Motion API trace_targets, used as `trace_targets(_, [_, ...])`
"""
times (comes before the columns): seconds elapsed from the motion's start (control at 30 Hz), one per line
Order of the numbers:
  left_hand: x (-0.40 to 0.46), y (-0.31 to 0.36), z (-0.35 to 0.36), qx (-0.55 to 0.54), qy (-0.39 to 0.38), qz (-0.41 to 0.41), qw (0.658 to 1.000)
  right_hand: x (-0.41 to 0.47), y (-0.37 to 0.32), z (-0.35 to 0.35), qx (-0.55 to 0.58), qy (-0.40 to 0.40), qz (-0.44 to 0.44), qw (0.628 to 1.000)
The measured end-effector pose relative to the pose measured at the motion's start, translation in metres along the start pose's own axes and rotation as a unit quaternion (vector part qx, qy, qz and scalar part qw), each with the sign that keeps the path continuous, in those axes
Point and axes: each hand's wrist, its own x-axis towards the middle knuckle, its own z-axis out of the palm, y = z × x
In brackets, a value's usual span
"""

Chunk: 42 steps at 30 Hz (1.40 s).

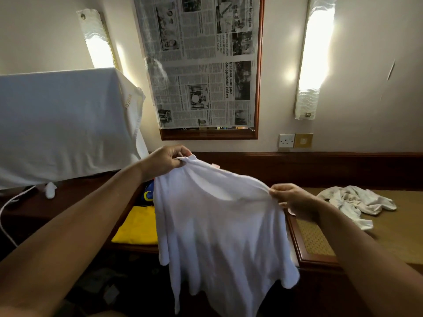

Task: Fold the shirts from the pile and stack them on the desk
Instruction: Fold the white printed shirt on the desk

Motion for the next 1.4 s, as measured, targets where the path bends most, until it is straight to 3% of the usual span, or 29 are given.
trace_targets(0.1, [0.002, -0.009, -0.004, 0.052, -0.004, -0.02, 0.998, 0.004, -0.004, -0.009, 0.041, 0.106, -0.055, 0.992])
trace_targets(0.2, [0.004, -0.012, -0.003, 0.217, -0.043, -0.042, 0.974, 0.006, -0.006, -0.016, -0.032, 0.166, -0.085, 0.982])
trace_targets(0.27, [0.004, -0.015, 0.001, 0.318, -0.09, -0.069, 0.941, 0.008, -0.006, -0.018, -0.082, 0.179, -0.092, 0.976])
trace_targets(0.37, [0.003, -0.026, 0.007, 0.369, -0.134, -0.118, 0.912, 0.005, -0.01, -0.022, -0.14, 0.138, -0.086, 0.977])
trace_targets(0.47, [0.0, -0.034, 0.016, 0.345, -0.141, -0.119, 0.92, -0.001, -0.011, -0.03, -0.22, 0.098, -0.088, 0.967])
trace_targets(0.67, [0.001, -0.045, 0.045, 0.252, -0.129, -0.119, 0.952, -0.004, 0.016, -0.026, -0.396, 0.108, -0.067, 0.91])
trace_targets(0.77, [0.002, -0.06, 0.06, 0.217, -0.089, -0.124, 0.964, 0.001, 0.035, -0.023, -0.434, 0.088, -0.035, 0.896])
trace_targets(0.87, [0.003, -0.088, 0.074, 0.251, -0.006, -0.142, 0.957, 0.006, 0.043, -0.027, -0.445, 0.076, -0.007, 0.892])
trace_targets(1.03, [-0.005, -0.137, 0.11, 0.288, 0.065, -0.219, 0.93, 0.03, 0.049, -0.033, -0.396, 0.198, -0.067, 0.894])
trace_targets(1.17, [0.002, -0.173, 0.137, 0.084, 0.125, -0.265, 0.952, 0.061, 0.068, -0.042, -0.333, 0.293, -0.04, 0.895])
trace_targets(1.3, [0.035, -0.187, 0.148, -0.05, 0.122, -0.233, 0.963, 0.087, 0.081, -0.052, -0.28, 0.37, 0.021, 0.886])
trace_targets(1.4, [0.065, -0.2, 0.14, 0.0, 0.089, -0.164, 0.982, 0.104, 0.088, -0.071, -0.279, 0.4, 0.057, 0.871])
